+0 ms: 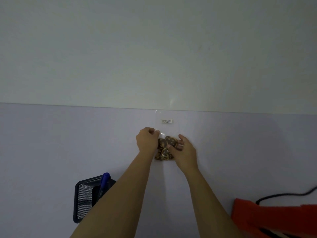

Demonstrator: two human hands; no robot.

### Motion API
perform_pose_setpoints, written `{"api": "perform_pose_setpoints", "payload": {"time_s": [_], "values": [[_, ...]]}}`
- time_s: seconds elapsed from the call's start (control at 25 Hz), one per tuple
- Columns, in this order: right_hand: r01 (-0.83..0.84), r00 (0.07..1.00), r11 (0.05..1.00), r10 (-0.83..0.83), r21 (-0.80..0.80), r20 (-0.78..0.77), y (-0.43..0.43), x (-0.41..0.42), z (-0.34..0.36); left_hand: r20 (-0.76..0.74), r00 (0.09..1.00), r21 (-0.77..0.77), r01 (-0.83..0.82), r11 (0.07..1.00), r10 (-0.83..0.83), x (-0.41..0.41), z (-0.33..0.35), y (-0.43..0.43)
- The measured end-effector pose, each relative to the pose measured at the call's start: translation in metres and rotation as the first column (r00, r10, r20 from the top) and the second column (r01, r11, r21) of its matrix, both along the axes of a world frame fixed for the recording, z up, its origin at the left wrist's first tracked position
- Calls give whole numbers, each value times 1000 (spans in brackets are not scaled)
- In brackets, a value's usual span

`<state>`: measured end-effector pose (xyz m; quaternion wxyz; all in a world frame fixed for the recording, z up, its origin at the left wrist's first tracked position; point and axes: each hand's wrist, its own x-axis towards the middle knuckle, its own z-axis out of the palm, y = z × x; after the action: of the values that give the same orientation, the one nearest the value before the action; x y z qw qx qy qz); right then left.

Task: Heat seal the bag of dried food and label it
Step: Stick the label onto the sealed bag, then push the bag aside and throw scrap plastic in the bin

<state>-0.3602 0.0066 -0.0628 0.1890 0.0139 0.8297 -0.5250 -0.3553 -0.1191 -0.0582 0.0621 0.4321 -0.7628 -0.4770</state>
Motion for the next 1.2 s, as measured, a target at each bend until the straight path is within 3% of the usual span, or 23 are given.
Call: {"api": "perform_pose_setpoints", "payload": {"time_s": [0.2,0.32,0.44,0.52,0.64,0.76,0.88,1.2], "values": [[-100,983,960,136,262,-123,4,3,0,22,988,-49,151,987,-150,9,15,7],[-71,951,933,170,352,-259,8,25,10,-77,981,-78,175,982,-180,33,37,18],[-53,878,910,239,412,-415,9,59,9,-224,952,-245,152,958,-208,77,72,31],[-149,834,884,353,443,-424,7,86,0,-282,938,-394,77,916,-200,115,88,33],[-290,751,803,528,520,-396,-1,121,-13,-213,973,-576,-48,816,-94,168,92,18],[-387,699,697,649,604,-300,-10,139,-22,55,997,-514,-17,858,53,204,82,2],[-387,667,618,700,685,-255,-12,143,-31,224,973,-418,47,907,53,217,66,0],[-331,693,633,666,700,-275,-14,145,-34,14,995,-386,-83,919,96,205,58,-3]]}}
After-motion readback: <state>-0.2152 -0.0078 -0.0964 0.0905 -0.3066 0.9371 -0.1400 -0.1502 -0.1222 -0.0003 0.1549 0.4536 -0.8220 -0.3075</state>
